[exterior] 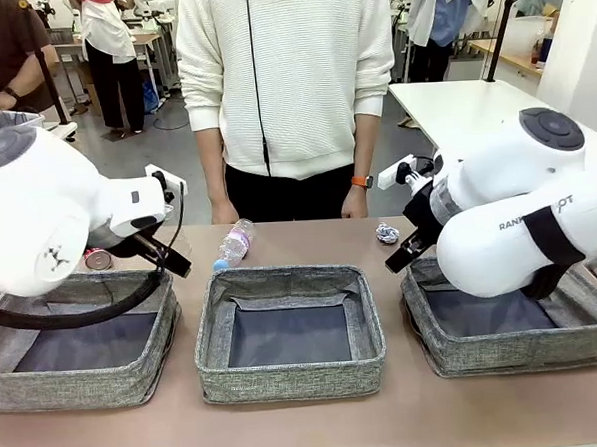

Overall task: Sort the waste into the appropriate baskets.
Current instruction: Pick up the waste item pointed out by the person.

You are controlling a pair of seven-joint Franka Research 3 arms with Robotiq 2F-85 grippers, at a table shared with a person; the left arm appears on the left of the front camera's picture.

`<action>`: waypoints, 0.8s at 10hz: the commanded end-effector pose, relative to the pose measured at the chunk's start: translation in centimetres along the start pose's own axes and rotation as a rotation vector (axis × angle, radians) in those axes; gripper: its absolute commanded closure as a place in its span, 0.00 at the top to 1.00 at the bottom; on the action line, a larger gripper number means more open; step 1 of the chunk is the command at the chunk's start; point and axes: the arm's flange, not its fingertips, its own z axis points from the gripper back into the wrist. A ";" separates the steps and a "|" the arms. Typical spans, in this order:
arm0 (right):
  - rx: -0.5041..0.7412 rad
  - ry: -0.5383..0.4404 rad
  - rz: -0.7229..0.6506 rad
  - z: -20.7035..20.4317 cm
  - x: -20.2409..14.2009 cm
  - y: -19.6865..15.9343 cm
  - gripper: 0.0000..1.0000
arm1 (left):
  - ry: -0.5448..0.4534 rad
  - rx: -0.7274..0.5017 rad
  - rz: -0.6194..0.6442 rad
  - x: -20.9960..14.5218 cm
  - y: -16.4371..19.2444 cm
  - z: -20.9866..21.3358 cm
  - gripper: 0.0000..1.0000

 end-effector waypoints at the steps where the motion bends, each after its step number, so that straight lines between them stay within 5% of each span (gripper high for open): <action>1: -0.001 -0.153 0.026 11.5 -2.2 -1.8 1.00 | -0.043 -0.034 -0.056 -2.0 2.8 12.4 1.00; 3: -0.090 -0.109 -0.087 19.0 -5.9 0.1 1.00 | -0.063 -0.018 -0.060 -6.2 2.4 19.8 1.00; 4: -0.312 0.025 -0.118 17.9 -7.4 0.6 1.00 | 0.004 0.050 -0.011 -6.9 1.4 18.1 1.00; 5: -0.048 -0.155 -0.039 14.9 2.0 -3.0 1.00 | -0.059 -0.007 -0.048 0.0 3.5 15.9 1.00; 6: -0.143 -0.114 -0.069 18.7 0.9 -3.5 1.00 | -0.046 0.006 -0.038 -1.6 3.8 19.8 1.00; 8: 0.072 -0.136 -0.195 20.3 -3.0 -4.3 1.00 | -0.066 -0.449 0.093 -4.7 8.6 19.9 1.00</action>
